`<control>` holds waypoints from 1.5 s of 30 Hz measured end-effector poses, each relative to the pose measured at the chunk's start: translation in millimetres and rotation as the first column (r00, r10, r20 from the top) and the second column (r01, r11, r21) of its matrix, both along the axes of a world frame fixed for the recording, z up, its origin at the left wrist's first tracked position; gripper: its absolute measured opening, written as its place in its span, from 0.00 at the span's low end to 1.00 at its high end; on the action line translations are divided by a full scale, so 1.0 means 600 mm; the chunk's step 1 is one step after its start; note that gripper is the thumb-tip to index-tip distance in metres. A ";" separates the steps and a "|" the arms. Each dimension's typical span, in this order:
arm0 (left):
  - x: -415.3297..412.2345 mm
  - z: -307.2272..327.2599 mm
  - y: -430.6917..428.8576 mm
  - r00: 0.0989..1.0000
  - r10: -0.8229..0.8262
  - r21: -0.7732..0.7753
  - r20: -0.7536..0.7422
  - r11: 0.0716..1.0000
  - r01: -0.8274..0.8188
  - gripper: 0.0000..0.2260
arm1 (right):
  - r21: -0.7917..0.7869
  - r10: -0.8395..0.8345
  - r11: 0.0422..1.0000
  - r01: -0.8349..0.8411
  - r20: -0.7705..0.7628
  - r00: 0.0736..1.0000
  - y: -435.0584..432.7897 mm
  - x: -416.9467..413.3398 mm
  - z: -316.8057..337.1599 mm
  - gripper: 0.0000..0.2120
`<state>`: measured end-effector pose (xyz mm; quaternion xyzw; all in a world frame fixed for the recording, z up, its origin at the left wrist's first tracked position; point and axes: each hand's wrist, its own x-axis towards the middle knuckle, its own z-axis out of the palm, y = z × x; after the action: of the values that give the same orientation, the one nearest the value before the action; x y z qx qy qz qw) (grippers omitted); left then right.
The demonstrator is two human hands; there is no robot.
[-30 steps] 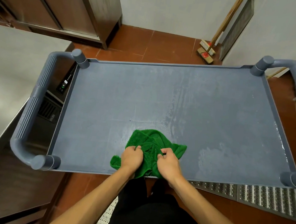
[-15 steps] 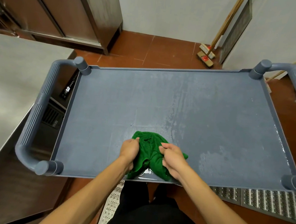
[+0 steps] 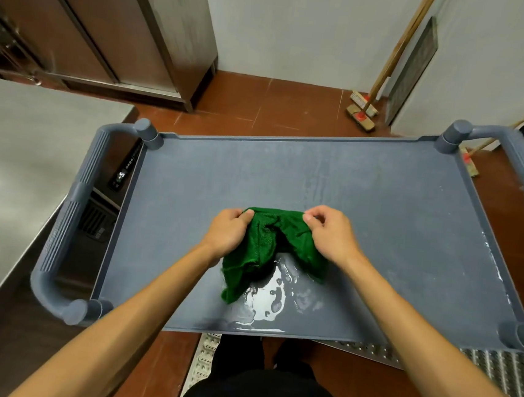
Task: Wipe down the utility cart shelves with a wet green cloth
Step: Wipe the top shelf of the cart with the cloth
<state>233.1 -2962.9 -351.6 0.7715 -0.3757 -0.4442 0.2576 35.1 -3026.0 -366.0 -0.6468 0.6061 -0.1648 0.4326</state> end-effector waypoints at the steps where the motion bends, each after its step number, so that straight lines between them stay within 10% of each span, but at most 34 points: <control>1: 0.002 0.002 -0.005 0.997 -0.054 -0.013 0.051 0.998 0.054 0.19 | -0.032 0.017 0.999 -0.018 -0.028 0.999 -0.006 -0.005 0.002 0.07; 7: 0.006 0.028 -0.031 0.842 -0.331 -0.019 0.426 0.927 0.374 0.19 | -0.204 0.095 0.972 -0.115 -0.102 0.990 -0.043 -0.025 0.045 0.05; 22: 0.081 0.182 -0.153 0.549 -0.218 -0.227 0.807 0.744 0.629 0.12 | -0.456 0.174 0.864 -0.213 -0.128 0.976 -0.179 -0.007 0.203 0.08; 36: 0.065 0.248 -0.282 0.473 -0.037 -0.369 0.880 0.573 0.732 0.15 | -0.617 0.053 0.786 -0.023 0.030 0.998 -0.282 -0.030 0.281 0.08; 45: 0.021 0.012 -0.286 0.499 -0.436 -0.098 0.749 0.671 0.734 0.14 | -0.245 0.006 0.969 -0.037 -0.127 0.992 -0.249 -0.064 0.024 0.05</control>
<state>245.5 -3134.7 -344.2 0.6239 -0.7692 -0.1076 0.0867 -3.5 -3175.7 -351.5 -0.7112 0.5998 -0.1932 0.3117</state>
